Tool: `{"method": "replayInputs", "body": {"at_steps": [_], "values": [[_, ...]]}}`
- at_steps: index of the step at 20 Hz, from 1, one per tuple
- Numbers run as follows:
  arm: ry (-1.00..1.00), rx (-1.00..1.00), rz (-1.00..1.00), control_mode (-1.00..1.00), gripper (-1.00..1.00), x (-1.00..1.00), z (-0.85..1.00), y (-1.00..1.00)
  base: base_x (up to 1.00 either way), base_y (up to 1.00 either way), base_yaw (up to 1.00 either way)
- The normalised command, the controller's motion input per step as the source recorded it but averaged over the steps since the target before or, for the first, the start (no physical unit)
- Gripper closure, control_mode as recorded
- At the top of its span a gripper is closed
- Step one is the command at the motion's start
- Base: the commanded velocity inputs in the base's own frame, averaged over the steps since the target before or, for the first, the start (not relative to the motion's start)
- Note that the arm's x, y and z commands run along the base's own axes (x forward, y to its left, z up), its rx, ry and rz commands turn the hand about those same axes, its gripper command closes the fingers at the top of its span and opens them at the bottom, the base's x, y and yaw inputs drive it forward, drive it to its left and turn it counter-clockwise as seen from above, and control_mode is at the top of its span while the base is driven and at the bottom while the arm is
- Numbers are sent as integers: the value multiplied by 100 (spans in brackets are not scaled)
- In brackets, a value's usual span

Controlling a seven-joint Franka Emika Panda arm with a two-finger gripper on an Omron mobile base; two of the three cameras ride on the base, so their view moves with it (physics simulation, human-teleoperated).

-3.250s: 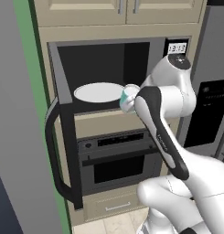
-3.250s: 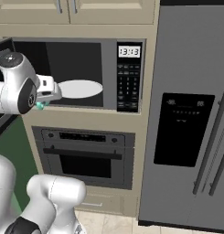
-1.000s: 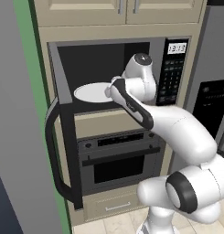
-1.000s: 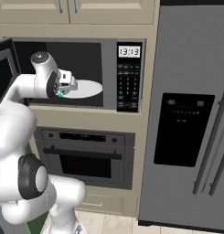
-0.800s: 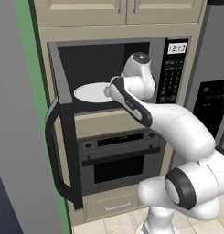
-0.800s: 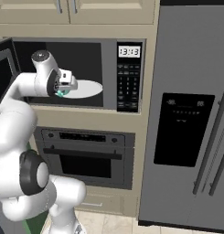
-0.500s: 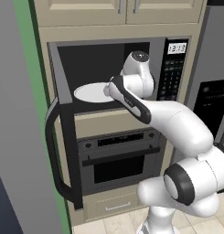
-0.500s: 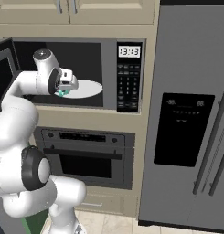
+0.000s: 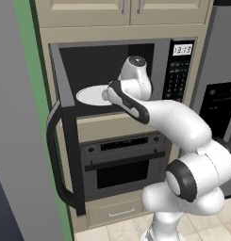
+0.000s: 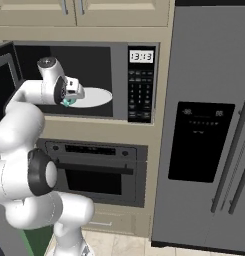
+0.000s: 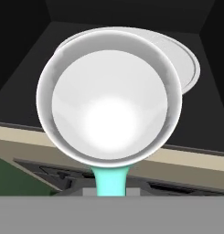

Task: Pick the mug from the counter and place it inside the microwave. Then close the microwave.

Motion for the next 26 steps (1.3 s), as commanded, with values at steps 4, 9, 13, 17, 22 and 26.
{"method": "replayInputs", "body": {"at_steps": [4, 9, 13, 17, 22, 26], "values": [[4, 0, 0, -100, 100, 36, -5, 8, 0, 0, 0], [4, 0, 0, -100, 100, 44, -1, 1, 0, 0, 0], [3, 0, 0, -100, 100, 29, -5, 0, 0, 0, 0], [0, 0, 0, -100, 100, 19, -12, 0, 0, 0, 0], [0, 0, 0, -100, 100, 22, -19, 0, 0, 0, 0], [0, 0, 0, -100, 100, 19, -24, 0, 0, 0, 0]]}}
